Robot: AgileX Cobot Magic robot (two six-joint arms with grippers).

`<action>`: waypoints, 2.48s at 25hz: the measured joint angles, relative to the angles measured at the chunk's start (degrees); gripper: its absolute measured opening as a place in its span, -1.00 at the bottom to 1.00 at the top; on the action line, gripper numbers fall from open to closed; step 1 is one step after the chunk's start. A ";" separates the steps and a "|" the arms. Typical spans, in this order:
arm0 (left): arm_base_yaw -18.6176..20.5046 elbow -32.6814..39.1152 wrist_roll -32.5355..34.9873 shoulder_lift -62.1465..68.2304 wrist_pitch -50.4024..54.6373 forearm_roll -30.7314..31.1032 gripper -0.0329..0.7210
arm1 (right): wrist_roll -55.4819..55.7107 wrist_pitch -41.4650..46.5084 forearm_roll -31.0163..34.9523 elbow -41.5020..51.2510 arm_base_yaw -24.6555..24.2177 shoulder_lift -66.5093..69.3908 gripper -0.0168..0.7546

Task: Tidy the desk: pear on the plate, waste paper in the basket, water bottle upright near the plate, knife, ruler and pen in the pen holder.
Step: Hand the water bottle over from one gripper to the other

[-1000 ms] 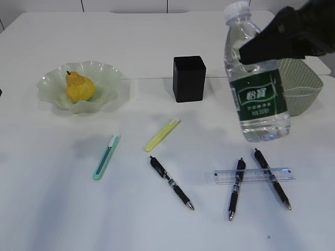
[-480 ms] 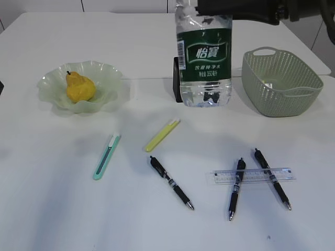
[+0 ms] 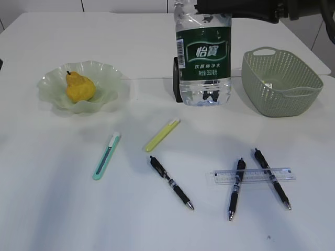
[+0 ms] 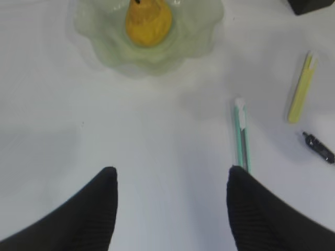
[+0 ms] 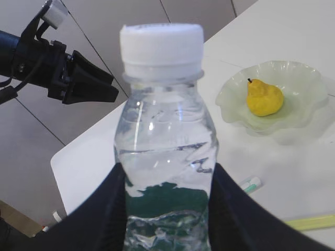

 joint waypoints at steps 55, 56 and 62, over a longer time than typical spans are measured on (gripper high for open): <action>-26.83 29.07 -51.87 12.34 -103.69 42.62 0.69 | -3.90 1.81 -1.61 0.00 0.00 0.11 -0.19; -26.83 29.07 -52.30 12.34 -104.23 42.61 0.69 | -4.16 2.15 -1.61 0.00 0.00 0.11 -0.19; -26.83 28.04 -55.25 12.34 -104.87 45.17 0.70 | -6.12 4.30 0.55 0.00 0.00 0.24 -0.19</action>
